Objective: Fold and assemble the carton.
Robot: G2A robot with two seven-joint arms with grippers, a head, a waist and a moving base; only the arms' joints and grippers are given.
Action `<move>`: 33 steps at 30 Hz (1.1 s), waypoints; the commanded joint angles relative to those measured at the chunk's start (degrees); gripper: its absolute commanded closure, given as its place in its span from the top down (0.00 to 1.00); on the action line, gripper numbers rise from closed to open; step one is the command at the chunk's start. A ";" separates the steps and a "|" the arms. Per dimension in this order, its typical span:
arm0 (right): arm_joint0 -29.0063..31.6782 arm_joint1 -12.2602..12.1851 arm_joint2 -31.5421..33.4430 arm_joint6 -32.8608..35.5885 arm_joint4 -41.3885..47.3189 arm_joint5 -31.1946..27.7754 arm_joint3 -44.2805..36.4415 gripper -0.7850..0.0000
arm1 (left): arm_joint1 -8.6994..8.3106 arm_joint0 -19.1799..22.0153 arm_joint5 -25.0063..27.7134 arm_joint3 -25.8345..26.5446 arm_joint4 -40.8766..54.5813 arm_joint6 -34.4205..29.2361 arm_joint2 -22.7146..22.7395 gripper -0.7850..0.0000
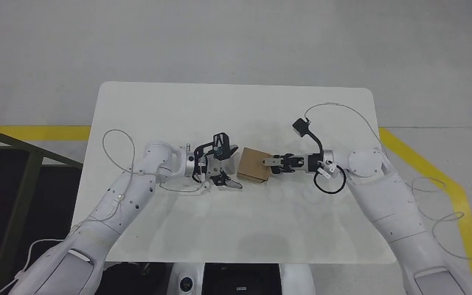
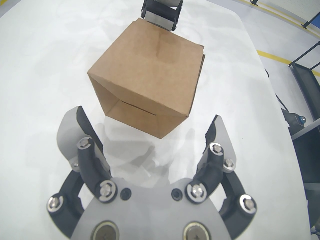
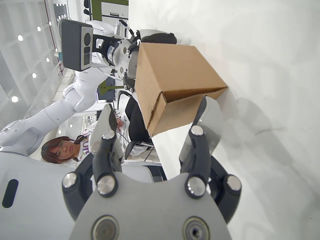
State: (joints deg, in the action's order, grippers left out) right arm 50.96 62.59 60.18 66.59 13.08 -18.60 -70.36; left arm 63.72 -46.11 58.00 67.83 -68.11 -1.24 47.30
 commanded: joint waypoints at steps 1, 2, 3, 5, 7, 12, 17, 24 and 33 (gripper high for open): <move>0.39 -0.16 0.40 0.09 0.23 0.11 -0.65 0.53 | 0.07 0.42 0.00 0.06 0.13 0.02 0.15 1.00; 0.77 -0.24 0.69 0.17 0.71 0.05 -1.20 0.52 | 0.12 0.65 0.00 0.19 0.04 -0.03 0.15 1.00; 1.08 -0.39 1.05 0.07 0.39 0.39 -1.61 0.50 | 0.18 0.85 -0.01 0.31 0.04 0.02 0.16 1.00; 1.94 -0.69 1.82 -0.10 0.16 1.02 -3.19 0.49 | 0.33 1.26 -0.06 0.44 -0.05 0.00 0.04 1.00; 2.84 -0.98 2.51 -0.07 -0.07 1.58 -4.69 0.44 | 0.56 1.65 -0.08 0.39 -0.04 0.06 -0.26 1.00; 4.36 -1.34 3.19 -0.37 -0.26 2.44 -6.42 0.38 | 1.44 2.71 -0.29 -0.15 -0.05 0.46 -1.82 1.00; 4.61 -1.32 2.86 -0.31 0.40 2.40 -6.16 0.35 | 2.21 3.54 -0.55 -1.19 -0.25 1.03 -2.98 1.00; 3.73 -0.87 1.19 -0.25 1.30 2.08 -5.22 0.34 | 2.75 3.90 -0.41 -2.28 -0.98 1.62 -3.63 1.00; 1.95 -0.24 -0.64 -0.26 2.23 1.25 -2.68 0.33 | 3.13 4.02 -0.08 -2.66 -1.65 2.03 -3.76 1.00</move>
State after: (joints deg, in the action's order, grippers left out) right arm 53.04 62.29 59.68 66.32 15.21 -17.24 -73.23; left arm 66.82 -42.10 57.93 65.15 -69.66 0.76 43.52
